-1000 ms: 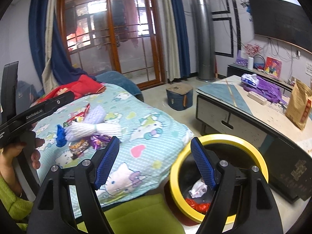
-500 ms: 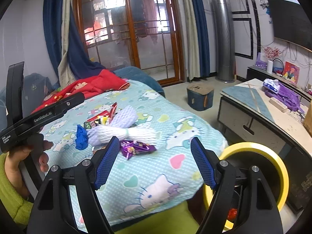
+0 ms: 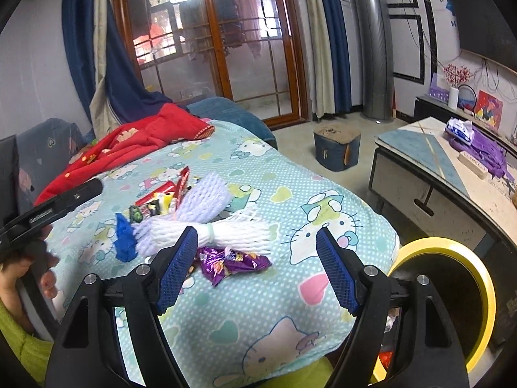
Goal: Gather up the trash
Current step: 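Return both open tools to the remaining trash on the bedspread, then grasp the white foam net with the left tool while the right tool grasps the purple candy wrapper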
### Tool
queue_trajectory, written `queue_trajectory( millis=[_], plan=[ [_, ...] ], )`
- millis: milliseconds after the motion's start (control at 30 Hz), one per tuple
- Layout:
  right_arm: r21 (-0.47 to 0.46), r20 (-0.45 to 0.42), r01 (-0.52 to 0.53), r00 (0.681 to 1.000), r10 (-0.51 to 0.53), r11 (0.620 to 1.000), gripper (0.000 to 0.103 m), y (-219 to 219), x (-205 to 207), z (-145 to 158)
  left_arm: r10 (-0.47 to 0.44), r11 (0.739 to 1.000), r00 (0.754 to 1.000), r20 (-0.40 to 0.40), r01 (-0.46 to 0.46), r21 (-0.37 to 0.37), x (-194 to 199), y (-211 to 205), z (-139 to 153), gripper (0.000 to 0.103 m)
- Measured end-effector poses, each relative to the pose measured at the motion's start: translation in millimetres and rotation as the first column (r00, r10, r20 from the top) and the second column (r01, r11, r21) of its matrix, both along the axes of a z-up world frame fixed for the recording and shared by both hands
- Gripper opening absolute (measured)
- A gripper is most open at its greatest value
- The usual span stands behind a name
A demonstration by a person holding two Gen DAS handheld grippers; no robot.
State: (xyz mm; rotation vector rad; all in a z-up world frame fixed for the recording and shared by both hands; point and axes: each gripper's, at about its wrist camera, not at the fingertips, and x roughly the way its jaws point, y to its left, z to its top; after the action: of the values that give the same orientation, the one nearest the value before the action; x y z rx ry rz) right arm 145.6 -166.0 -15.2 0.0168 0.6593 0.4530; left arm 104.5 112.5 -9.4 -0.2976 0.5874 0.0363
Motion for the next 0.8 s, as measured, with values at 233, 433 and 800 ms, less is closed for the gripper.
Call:
queue_trajectory(
  millis=[233, 433, 800],
  plan=[
    [-0.017, -0.073, -0.059, 0.996, 0.058, 0.998, 0.064, 14, 16, -25, -0.127, 0.989, 0.99, -0.056, 0.122, -0.083, 7, 5, -17, 0.043],
    [-0.058, -0.087, -0.135, 0.988, 0.13, 0.989, 0.046, 26, 15, -36, -0.204, 0.976, 0.975, -0.088, 0.196, -0.095, 16, -10, -28, 0.026],
    [-0.12, -0.085, -0.194, 0.979, 0.185, 0.974, 0.027, 36, 15, -46, -0.223, 0.975, 0.965, -0.14, 0.219, -0.047, 26, -29, -43, 0.029]
  ],
)
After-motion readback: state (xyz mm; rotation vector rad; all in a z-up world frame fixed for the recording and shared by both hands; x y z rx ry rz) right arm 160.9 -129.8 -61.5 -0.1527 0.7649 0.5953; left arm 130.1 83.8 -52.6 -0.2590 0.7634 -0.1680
